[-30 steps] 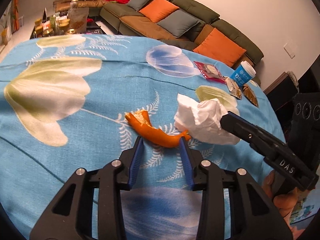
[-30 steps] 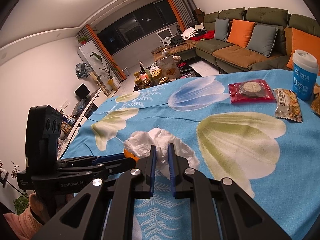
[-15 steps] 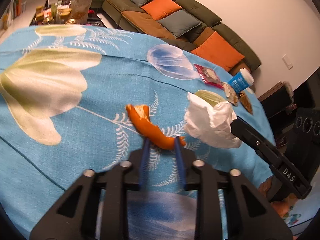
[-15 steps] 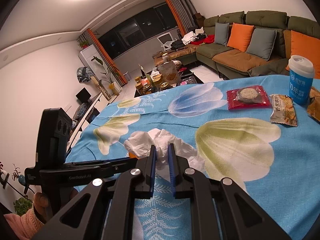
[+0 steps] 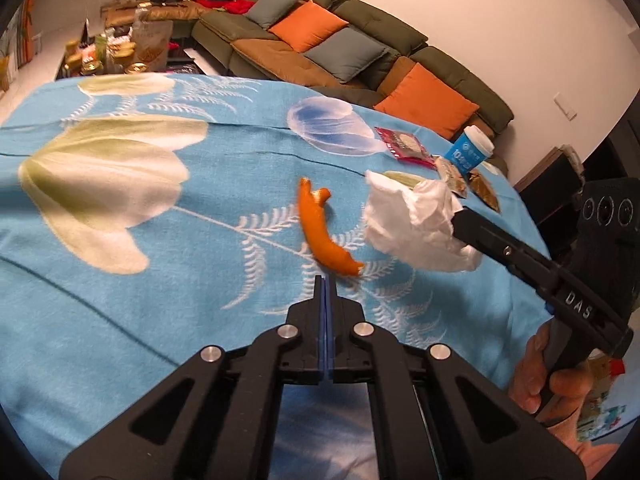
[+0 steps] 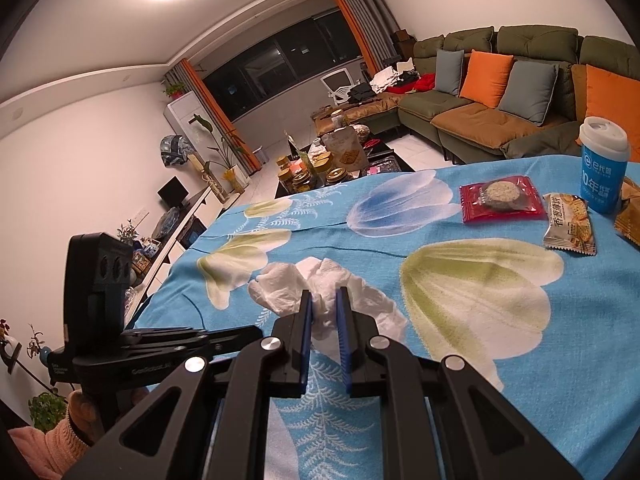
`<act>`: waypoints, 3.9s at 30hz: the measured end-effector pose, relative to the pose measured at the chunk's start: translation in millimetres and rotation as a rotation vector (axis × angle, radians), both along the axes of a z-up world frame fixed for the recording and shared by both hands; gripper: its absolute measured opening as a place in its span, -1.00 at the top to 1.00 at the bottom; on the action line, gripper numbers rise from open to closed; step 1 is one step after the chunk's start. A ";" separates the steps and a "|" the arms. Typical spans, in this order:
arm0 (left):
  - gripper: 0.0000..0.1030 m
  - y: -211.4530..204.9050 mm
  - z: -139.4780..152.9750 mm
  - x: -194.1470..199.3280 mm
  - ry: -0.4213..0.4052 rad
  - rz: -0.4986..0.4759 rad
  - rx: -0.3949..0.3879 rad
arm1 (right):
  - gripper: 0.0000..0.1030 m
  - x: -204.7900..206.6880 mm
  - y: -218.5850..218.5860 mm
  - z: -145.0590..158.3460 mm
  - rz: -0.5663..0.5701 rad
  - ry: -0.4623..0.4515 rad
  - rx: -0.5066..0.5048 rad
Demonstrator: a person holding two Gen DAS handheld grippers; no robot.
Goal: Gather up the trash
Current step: 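Grasp the white tissue with the right tool while the left tool grasps the orange peel, then lift the orange peel and tissue and carry both over the teal bin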
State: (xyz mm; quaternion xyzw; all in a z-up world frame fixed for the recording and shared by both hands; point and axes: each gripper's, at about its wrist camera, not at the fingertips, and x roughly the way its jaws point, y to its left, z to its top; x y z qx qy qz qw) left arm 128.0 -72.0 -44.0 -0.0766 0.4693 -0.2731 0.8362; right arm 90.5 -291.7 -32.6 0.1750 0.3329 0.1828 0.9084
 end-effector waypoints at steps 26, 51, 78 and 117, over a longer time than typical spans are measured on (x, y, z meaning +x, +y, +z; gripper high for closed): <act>0.72 -3.8 7.4 -5.4 -0.050 -0.015 0.060 | 0.79 -5.6 4.3 1.1 0.010 -0.006 0.022; 0.72 125.1 24.0 -107.2 -0.122 0.154 0.117 | 0.78 -16.9 91.5 4.7 0.217 -0.009 0.083; 0.72 178.6 30.9 -133.0 -0.148 0.292 0.107 | 0.78 -14.4 149.6 2.5 0.332 0.004 0.072; 0.72 226.8 35.1 -140.8 -0.169 0.405 0.096 | 0.78 -4.3 211.5 2.6 0.443 0.010 0.048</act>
